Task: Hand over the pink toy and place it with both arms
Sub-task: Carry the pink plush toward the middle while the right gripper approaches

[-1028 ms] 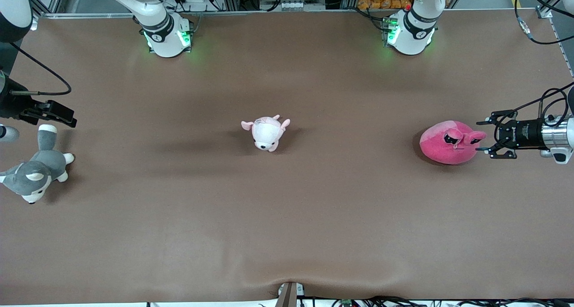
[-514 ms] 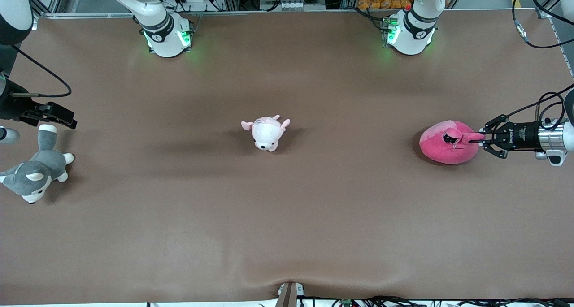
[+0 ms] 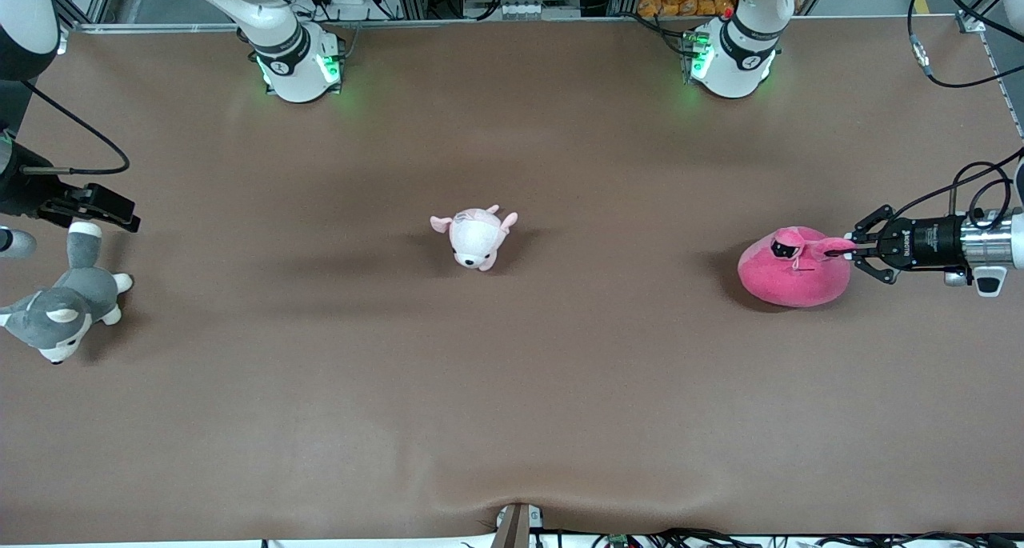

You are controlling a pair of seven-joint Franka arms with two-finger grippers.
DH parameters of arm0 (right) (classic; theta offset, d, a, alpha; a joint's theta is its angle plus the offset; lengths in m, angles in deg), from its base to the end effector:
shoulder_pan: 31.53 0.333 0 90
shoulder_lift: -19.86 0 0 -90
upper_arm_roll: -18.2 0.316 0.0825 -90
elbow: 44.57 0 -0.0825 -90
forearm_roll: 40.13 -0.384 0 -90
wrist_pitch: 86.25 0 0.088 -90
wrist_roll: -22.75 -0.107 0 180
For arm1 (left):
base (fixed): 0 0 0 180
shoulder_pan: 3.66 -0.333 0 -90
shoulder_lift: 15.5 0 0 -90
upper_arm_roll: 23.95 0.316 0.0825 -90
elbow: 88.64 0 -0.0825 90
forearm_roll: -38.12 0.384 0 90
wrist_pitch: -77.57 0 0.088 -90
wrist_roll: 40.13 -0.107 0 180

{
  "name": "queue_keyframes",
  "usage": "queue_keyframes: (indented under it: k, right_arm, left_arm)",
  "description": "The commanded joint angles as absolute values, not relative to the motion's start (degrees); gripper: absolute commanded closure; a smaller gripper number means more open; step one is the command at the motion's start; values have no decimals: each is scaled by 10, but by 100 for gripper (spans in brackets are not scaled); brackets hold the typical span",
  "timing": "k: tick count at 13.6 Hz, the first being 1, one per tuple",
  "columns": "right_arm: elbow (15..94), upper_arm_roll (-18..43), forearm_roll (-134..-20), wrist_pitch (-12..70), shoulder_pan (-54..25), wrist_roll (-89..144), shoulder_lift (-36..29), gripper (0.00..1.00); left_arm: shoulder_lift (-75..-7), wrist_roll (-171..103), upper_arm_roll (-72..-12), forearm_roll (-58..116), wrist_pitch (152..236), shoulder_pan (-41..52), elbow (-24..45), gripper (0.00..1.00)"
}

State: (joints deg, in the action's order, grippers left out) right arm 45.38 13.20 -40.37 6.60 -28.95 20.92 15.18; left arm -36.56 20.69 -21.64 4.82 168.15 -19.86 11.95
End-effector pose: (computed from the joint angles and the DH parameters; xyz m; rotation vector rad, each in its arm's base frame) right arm 0.5816 -0.0222 0.5829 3.1363 -0.1165 -0.0483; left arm 0.5784 0.1304 0.3441 1.8911 1.8658 -0.9606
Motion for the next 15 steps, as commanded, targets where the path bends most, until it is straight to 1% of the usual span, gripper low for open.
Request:
queue_keyframes:
  k: [1,2,4,6,8,10,11,13,15]
  right_arm:
    - [456,133,-417,73,-290,200,148,0]
    - [456,133,-418,72,-290,200,148,0]
    - [454,133,-435,66,-294,199,148,0]
    - [454,134,-444,65,-286,200,141,0]
    - [449,134,-448,66,-260,200,131,0]
    - [448,130,-493,41,-284,201,131,0]
    - [447,132,-504,38,-285,199,132,0]
    - [446,134,-513,44,-285,199,130,0]
    - [448,135,-556,38,-268,199,123,0]
  left_arm:
    - [-328,282,-245,3,1666,-193,122,100]
    - [-319,321,-254,-8,1666,-192,122,100]
    - [-301,379,-299,-11,1675,-191,118,100]
    - [-295,456,-346,-8,1690,-191,89,100]
    - [-297,516,-389,0,1691,-190,51,100]
    - [-297,552,-417,-5,1698,-189,30,100]
    - [-299,607,-435,-3,1722,-184,21,100]
    - [-303,672,-451,-1,1749,-161,0,100]
    - [-308,723,-451,0,1766,-126,-15,100]
